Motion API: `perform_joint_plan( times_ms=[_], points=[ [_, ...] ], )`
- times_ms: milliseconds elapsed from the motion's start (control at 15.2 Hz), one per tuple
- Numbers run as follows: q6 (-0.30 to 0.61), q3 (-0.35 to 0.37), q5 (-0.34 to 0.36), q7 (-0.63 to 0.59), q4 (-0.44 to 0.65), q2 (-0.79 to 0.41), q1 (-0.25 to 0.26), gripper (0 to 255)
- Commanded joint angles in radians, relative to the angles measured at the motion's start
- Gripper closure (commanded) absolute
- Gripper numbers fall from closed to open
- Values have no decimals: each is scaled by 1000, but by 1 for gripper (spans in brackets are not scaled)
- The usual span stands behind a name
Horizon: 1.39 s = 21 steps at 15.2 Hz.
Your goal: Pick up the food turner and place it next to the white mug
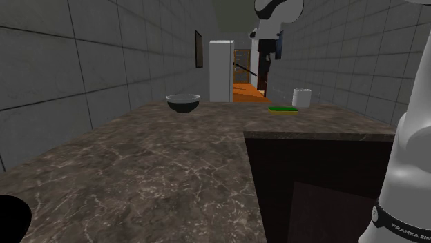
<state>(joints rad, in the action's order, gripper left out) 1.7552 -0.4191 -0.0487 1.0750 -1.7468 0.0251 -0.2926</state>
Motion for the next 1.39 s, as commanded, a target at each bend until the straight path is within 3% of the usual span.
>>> perform_joint_plan(
  times_ms=[0,792,1320],
  points=[
    [-6,-26,-1,51,4,-1,-24,255],
    [-51,-177,-61,364,115,-102,-181,255],
    [-122,-254,-173,589,303,-275,-342,255]
  ],
)
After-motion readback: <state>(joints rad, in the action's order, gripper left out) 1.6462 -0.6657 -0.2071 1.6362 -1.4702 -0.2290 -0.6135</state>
